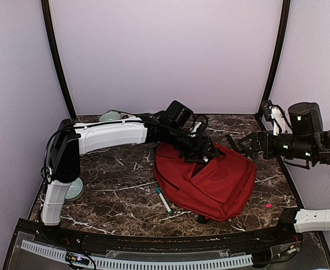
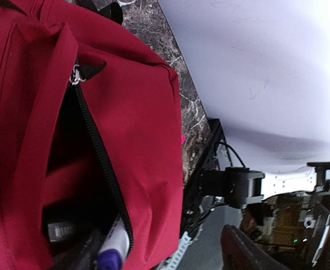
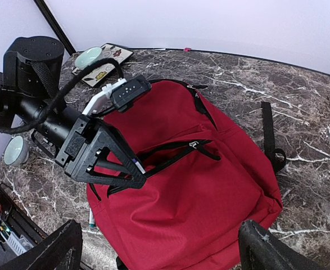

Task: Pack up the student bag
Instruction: Place the pen in the lower front pocket of the bag, then adjust the pen in the lower front pocket of the bag.

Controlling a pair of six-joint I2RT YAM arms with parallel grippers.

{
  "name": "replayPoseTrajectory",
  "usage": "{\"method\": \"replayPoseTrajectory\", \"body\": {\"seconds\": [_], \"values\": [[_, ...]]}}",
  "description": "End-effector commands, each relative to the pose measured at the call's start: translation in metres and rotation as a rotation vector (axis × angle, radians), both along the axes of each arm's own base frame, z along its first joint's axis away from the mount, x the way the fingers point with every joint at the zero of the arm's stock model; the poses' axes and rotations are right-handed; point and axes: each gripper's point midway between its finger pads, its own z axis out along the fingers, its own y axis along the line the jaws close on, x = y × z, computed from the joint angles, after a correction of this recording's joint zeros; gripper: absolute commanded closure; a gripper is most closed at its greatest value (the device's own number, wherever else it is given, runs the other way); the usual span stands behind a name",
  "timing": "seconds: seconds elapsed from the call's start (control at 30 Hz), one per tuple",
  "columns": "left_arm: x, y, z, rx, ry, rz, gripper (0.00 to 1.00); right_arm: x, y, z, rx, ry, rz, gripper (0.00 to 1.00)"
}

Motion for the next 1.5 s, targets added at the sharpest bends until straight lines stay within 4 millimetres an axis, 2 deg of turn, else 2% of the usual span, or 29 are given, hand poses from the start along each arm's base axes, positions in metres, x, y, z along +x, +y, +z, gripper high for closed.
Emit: {"method": "replayPoseTrajectory", "body": {"seconds": [0.0,0.1,0.23,0.33,0.5,0.67,0.73,0.83,1.03,1.27,1.47], "values": [[0.0,0.021,0.056,0.011,-0.144,0.041,0.18,0.006,0.009,0.013,0.026,-0.045,0.026,0.03],[0.002,0.037,0.063,0.068,-0.207,0.065,0.1,0.008,0.014,0.012,0.014,-0.049,0.045,0.03],[0.0,0.057,0.062,0.155,-0.259,0.071,0.07,0.014,0.022,0.013,0.001,-0.053,0.062,0.03],[-0.007,0.061,0.059,0.191,-0.29,0.045,0.05,0.018,0.029,0.014,-0.005,-0.055,0.077,0.03],[-0.021,0.052,0.057,0.225,-0.386,0.001,0.04,0.025,0.04,0.012,-0.02,-0.048,0.096,0.03],[-0.01,0.05,0.047,0.256,-0.44,0.044,0.07,0.026,0.044,0.008,-0.021,-0.034,0.101,0.03],[-0.007,0.045,0.042,0.257,-0.464,0.036,0.08,0.026,0.043,0.02,-0.002,-0.051,0.099,0.03],[0.002,0.042,0.032,0.295,-0.48,0.056,0.1,0.025,0.04,0.022,-0.003,-0.047,0.087,0.03],[0.012,0.035,0.029,0.295,-0.519,0.077,0.1,0.018,0.027,0.022,0.014,-0.041,0.052,0.03],[-0.001,0.009,0.029,0.193,-0.502,0.008,0.1,0.015,0.02,0.022,0.028,-0.037,0.03,0.03],[-0.018,-0.009,0.007,0.189,-0.445,-0.057,0.11,0.017,0.023,0.02,0.016,-0.04,0.035,0.03]]}}
